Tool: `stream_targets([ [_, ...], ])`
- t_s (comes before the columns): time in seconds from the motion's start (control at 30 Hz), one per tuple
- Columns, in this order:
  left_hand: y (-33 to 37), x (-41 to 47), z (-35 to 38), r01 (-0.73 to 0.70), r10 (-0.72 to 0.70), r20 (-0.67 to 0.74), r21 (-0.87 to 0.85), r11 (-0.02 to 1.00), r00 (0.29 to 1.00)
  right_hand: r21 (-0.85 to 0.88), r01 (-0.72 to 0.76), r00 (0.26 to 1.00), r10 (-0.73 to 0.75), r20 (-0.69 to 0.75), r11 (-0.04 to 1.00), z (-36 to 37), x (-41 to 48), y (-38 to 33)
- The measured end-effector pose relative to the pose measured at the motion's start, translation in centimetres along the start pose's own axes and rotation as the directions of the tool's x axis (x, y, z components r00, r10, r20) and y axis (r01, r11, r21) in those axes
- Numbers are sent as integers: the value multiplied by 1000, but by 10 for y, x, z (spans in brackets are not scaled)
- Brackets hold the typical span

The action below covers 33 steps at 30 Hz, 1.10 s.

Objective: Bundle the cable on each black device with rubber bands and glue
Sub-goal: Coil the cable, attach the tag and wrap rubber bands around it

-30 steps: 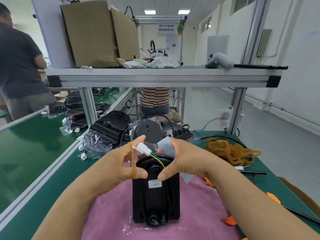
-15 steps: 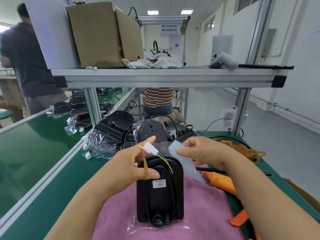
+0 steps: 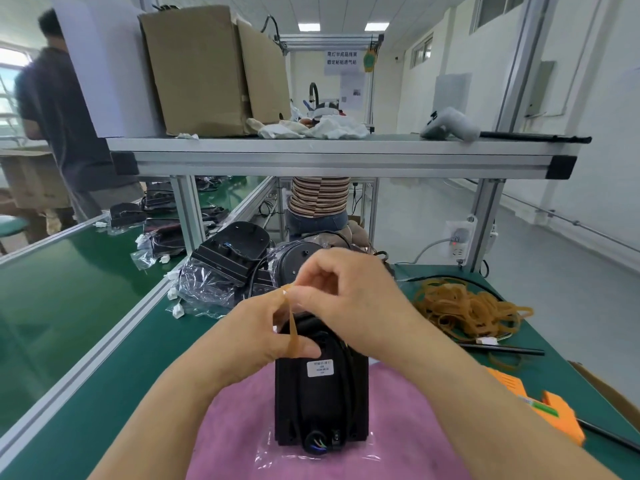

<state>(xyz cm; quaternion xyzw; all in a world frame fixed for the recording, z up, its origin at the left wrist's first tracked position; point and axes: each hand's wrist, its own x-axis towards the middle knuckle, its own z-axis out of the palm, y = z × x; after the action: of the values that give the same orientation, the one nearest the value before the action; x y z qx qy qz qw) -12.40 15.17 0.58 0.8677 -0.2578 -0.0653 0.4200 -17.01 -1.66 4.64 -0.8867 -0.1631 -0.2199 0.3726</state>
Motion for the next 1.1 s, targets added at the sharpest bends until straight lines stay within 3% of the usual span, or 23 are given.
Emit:
stream_targets([
  [0.2, -4, -1, 2, -10, 8, -40, -38, 999, 999, -115, 40, 998, -34, 53, 993, 11, 5, 1],
  [0.33, -11, -5, 13, -93, 72, -103, -214, 972, 992, -80, -50, 998, 53, 39, 996, 11, 5, 8],
  [0.53, -17, -6, 21, -60, -6, -200, -319, 946, 980, -158, -114, 987, 129, 92, 981, 9, 14, 9],
  [0.73, -8, -8, 15, -107, 88, -163, -113, 988, 983, -178, -78, 985, 103, 137, 981, 15, 10, -6],
  [0.83, -6, -7, 11, -84, 79, -148, -28, 996, 986, -319, -38, 987, 86, 139, 947, 22, 6, -10],
  [1.1, -4, -7, 13, -107, 105, -184, 2, 994, 977, -406, 12, 998, 13, 58, 914, 31, 6, -16],
])
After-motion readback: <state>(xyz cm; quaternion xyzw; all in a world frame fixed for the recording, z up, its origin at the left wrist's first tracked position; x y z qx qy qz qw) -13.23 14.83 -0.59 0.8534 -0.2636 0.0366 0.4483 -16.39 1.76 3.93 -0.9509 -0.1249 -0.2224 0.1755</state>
